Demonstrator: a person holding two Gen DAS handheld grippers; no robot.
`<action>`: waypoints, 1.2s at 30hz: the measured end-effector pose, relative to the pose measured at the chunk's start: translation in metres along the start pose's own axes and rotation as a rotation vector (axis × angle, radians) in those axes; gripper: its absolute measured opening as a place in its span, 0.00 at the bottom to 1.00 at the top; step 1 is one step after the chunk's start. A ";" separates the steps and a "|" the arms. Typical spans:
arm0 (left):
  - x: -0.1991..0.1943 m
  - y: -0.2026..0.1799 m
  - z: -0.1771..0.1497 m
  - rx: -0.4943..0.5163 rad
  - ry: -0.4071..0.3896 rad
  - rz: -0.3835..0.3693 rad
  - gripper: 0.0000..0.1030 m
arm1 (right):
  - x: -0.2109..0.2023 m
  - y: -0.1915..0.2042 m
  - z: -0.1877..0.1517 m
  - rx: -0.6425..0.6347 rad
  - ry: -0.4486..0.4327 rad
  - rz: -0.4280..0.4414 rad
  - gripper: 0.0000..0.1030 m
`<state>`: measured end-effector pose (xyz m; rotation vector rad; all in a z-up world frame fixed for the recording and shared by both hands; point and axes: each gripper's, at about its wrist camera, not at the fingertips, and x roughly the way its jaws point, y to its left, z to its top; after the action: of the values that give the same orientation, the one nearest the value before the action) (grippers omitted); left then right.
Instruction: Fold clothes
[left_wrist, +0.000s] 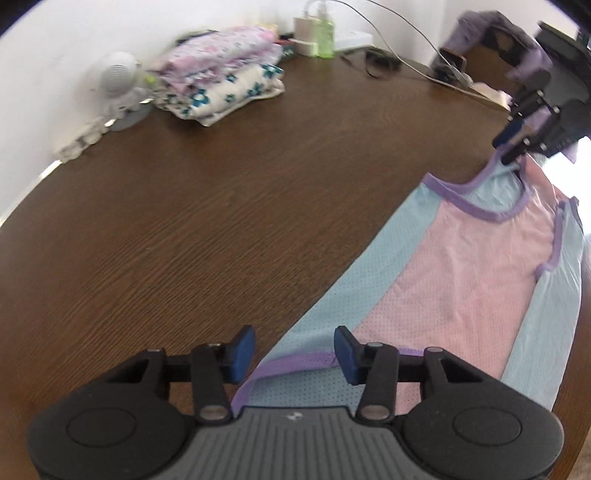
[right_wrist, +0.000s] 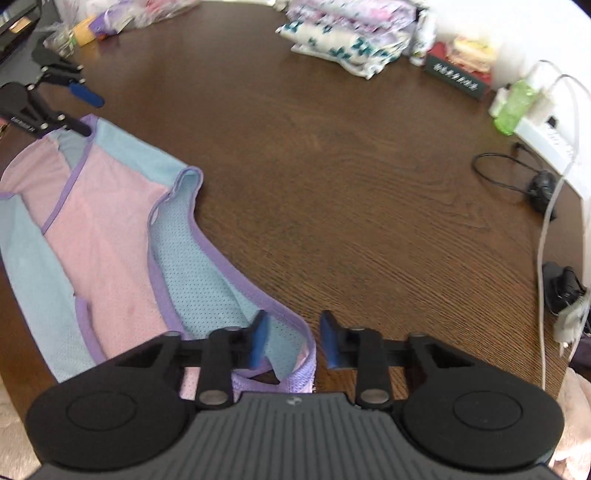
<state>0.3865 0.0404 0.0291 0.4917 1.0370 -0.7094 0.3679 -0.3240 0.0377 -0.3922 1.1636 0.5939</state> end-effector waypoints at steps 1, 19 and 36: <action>0.003 0.001 0.002 0.018 0.008 -0.015 0.42 | 0.002 0.000 0.002 -0.009 0.011 0.006 0.24; -0.058 -0.112 -0.058 0.320 -0.258 0.306 0.00 | -0.042 0.076 -0.052 -0.162 -0.172 -0.180 0.02; -0.067 -0.124 -0.130 0.133 -0.198 0.374 0.35 | -0.041 0.165 -0.074 -0.168 -0.357 -0.116 0.34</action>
<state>0.1960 0.0629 0.0276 0.6950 0.6893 -0.4828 0.1998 -0.2464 0.0523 -0.4712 0.7471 0.6327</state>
